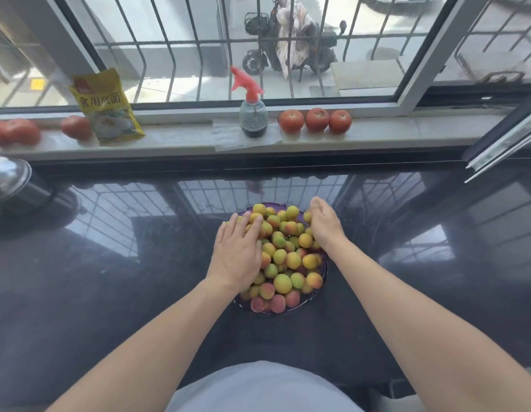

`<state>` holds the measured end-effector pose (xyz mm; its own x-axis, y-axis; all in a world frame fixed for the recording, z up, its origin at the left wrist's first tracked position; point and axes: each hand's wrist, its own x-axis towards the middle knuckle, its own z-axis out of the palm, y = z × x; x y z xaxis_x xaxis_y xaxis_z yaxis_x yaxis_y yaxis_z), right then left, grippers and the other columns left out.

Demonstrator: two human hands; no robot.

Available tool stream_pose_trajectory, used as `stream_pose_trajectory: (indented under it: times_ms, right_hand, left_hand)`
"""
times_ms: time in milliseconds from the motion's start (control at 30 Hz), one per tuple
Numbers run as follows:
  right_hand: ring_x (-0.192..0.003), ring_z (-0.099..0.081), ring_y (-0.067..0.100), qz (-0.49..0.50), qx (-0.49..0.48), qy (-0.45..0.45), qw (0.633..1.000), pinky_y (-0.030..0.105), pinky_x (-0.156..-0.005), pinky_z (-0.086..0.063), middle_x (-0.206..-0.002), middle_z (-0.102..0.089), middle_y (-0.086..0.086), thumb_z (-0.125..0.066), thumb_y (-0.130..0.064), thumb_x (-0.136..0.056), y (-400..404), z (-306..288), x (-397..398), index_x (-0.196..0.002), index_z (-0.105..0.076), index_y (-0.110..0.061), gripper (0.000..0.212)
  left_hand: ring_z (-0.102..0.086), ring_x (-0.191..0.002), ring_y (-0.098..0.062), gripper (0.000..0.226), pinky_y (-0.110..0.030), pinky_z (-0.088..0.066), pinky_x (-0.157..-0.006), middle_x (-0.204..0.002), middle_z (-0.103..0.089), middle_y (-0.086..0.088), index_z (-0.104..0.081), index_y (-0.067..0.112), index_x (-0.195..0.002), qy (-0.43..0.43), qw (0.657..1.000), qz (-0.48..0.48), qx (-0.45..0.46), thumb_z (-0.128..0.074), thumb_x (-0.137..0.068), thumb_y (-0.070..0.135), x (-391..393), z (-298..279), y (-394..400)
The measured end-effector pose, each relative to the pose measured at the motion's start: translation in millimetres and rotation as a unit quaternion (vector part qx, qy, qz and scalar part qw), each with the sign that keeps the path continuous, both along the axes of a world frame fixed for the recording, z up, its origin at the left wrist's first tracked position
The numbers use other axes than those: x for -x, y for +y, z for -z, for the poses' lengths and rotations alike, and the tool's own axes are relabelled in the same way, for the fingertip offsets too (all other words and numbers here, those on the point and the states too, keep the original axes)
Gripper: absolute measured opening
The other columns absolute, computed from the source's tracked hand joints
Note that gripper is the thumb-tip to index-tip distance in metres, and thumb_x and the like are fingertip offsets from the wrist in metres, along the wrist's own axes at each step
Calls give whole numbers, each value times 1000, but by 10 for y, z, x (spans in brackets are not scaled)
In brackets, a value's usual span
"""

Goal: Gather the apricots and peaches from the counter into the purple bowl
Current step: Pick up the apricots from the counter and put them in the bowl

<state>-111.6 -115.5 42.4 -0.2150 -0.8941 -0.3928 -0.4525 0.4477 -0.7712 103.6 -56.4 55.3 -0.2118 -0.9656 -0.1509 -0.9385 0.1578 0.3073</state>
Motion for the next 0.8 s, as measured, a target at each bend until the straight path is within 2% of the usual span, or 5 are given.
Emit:
stream_pose_trajectory:
  times_ms: [100,233,400,633,800]
  right_hand:
    - [-149,-31,15,-34,1,-50,998,34,-123,-21,-161,-36,-3,-27,-48,-109,133,-5,40,-156,-37,-24,54]
    - [-143,-39,13,-53,29,-35,998,36,-121,-27,-154,-47,-6,-32,-44,-109,288,-12,36,-151,-46,-27,48]
    - [-139,-43,11,-35,71,-17,997,32,-119,-32,-149,-52,-5,-39,-24,-107,382,17,34,-147,-51,-23,42]
    - [-142,-41,15,-45,34,1,998,38,-121,-31,-154,-47,-4,-44,-21,-105,283,85,102,-151,-45,-26,46]
    - [-119,-55,18,-58,59,87,993,34,-103,-45,-126,-60,-4,-67,-22,-94,176,72,144,-133,-58,-25,40]
  left_hand:
    - [-48,-133,-31,53,-46,-35,-117,-143,-58,-6,-53,22,-152,-24,999,-1,49,-61,-99,18,-5,-1,-78]
    - [-59,-108,-33,36,-50,-44,-100,-113,-68,-6,-69,15,-126,4,995,33,93,-77,-94,28,84,-41,-216]
    - [-49,-131,-30,45,-45,-35,-114,-138,-59,-4,-53,21,-151,-29,995,67,65,-54,-109,36,378,-93,-483]
    - [-34,-150,-29,51,-45,-21,-127,-161,-45,-5,-36,22,-163,-72,993,96,15,-38,-113,31,408,5,-594]
    - [-25,-159,-32,56,-44,-16,-131,-170,-33,-13,-31,14,-166,47,999,5,20,-41,-112,22,225,18,-472]
